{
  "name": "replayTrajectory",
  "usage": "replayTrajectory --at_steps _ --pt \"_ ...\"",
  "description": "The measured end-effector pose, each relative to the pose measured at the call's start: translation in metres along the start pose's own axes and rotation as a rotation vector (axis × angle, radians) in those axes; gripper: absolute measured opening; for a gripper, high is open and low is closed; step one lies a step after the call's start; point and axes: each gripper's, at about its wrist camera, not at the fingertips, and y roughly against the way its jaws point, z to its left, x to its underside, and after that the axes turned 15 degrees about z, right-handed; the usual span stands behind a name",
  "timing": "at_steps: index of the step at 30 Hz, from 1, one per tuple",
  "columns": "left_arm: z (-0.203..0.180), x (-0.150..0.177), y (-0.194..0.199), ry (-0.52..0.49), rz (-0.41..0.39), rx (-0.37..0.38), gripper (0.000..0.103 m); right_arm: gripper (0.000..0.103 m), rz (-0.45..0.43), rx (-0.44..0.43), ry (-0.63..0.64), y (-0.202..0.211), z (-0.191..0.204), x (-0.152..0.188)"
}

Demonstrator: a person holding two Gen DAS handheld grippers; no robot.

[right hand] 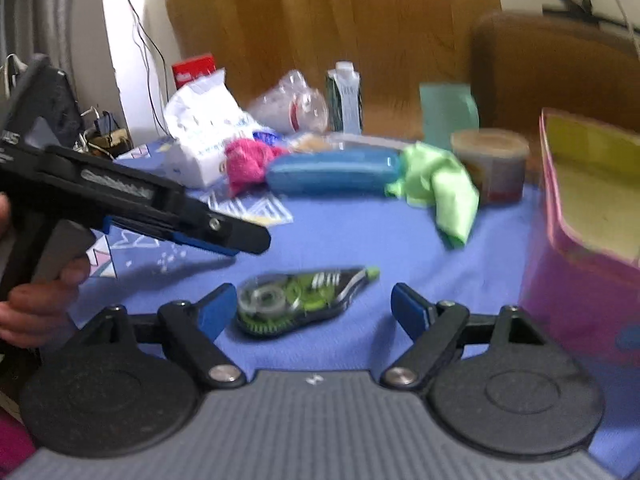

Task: Organize soft objects
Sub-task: 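Grasp the green correction-tape dispenser with the left tool, then lower the tape dispenser into the pink tin and release it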

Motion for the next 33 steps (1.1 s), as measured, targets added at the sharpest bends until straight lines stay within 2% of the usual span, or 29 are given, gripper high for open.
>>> replayTrajectory --at_steps 3,5,6,9,11,14,18,22,24,26,27,29,31,33 --pt "-0.016 0.005 -0.016 -0.055 0.052 0.012 0.045 0.084 0.029 -0.046 0.008 -0.012 0.008 0.008" --pt "-0.029 0.007 -0.019 -0.104 0.052 -0.055 0.046 0.073 0.007 0.034 0.065 -0.023 0.023 0.010" --pt "-0.032 0.007 -0.019 -0.110 0.052 -0.068 0.046 0.073 -0.008 0.073 0.094 -0.025 0.027 0.013" --pt "-0.039 0.002 -0.015 -0.102 0.036 -0.053 0.046 0.073 -0.036 0.072 0.073 -0.021 0.023 0.016" --pt "-0.055 -0.005 -0.007 -0.147 0.005 -0.049 0.046 0.073 -0.087 0.093 0.071 -0.012 0.021 0.018" --pt "-0.088 -0.027 0.000 -0.239 -0.048 -0.033 0.046 0.073 -0.198 0.170 0.079 0.013 0.016 0.013" --pt "-0.137 -0.062 -0.021 -0.354 -0.065 0.017 0.045 0.073 -0.305 0.275 0.023 0.049 -0.022 0.006" --pt "-0.170 -0.085 -0.066 -0.395 -0.064 0.076 0.052 0.075 -0.304 0.375 -0.073 0.065 -0.070 0.004" --pt "-0.171 -0.088 -0.081 -0.367 -0.055 0.051 0.052 0.079 -0.263 0.456 -0.122 0.060 -0.097 0.003" --pt "-0.162 -0.082 -0.076 -0.339 -0.062 0.071 0.052 0.078 -0.231 0.540 -0.188 0.057 -0.116 0.005" --pt "-0.152 -0.077 -0.067 -0.336 -0.077 0.087 0.052 0.078 -0.237 0.534 -0.216 0.060 -0.124 0.008" --pt "-0.130 -0.069 -0.047 -0.316 -0.125 0.063 0.053 0.077 -0.282 0.496 -0.257 0.070 -0.127 0.015" --pt "-0.099 -0.060 -0.030 -0.274 -0.154 0.009 0.053 0.062 -0.319 0.453 -0.257 0.078 -0.124 0.014" --pt "-0.061 -0.052 -0.015 -0.210 -0.159 -0.051 0.053 0.044 -0.321 0.384 -0.207 0.076 -0.111 0.004"
